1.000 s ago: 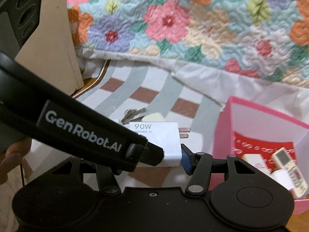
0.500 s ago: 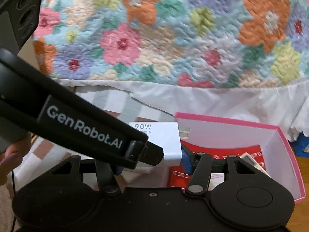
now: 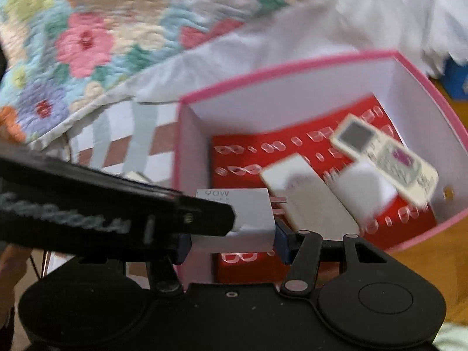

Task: Organize rigid objects
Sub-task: 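Carry the printed charger into the pink box and open the left gripper, then move the left tool back to the white power bank with red print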

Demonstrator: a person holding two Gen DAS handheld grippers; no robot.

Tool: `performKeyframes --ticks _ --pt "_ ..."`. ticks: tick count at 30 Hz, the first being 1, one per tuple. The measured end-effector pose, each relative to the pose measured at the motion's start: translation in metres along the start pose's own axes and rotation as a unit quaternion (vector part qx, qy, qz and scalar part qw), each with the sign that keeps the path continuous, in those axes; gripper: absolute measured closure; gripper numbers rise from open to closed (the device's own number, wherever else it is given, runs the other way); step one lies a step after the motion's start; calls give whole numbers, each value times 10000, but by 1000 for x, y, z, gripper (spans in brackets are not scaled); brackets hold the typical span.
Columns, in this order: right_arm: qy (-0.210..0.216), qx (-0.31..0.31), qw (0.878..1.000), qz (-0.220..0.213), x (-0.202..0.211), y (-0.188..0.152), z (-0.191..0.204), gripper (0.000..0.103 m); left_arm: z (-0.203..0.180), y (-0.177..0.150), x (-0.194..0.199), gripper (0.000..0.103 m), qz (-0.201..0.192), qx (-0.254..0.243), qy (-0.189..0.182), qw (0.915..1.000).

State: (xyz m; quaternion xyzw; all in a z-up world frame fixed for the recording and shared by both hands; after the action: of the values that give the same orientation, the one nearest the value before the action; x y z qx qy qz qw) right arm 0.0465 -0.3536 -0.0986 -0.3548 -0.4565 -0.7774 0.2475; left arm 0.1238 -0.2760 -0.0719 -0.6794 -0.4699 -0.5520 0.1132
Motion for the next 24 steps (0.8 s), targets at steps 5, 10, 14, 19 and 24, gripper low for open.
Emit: performKeyframes --ticks 5,10,14,19,24 --pt "-111 -129 9998 -63 0 -1 -7 29 0 -8 5 58 -382 -100 -39 9992" --pt "44 77 9995 -311 34 4 6 27 11 -5 45 56 -810 -219 -150 9964" --pt "379 780 9941 -649 67 1 40 27 34 -1 82 53 -1153 -413 9 9925" --pt "1319 1579 9763 -664 78 -13 95 27 82 -4 103 53 -1370 -436 347 9890" --pt "1649 1923 9663 -451 44 -29 136 27 134 -17 94 53 -1493 -209 388 9878"
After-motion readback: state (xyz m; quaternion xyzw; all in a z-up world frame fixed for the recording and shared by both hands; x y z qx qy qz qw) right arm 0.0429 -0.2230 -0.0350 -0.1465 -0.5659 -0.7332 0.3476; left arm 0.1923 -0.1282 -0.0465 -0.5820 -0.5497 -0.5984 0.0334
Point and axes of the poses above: each gripper's, at about its wrist camera, not at the fingertips, and x roughly against the way its jaws point, z to its left, y to its top, the point moved 3 cm from there along -x, roughly the way its jaws point, and after that the axes turned 9 degrees about -z, right-handed, at the moved point
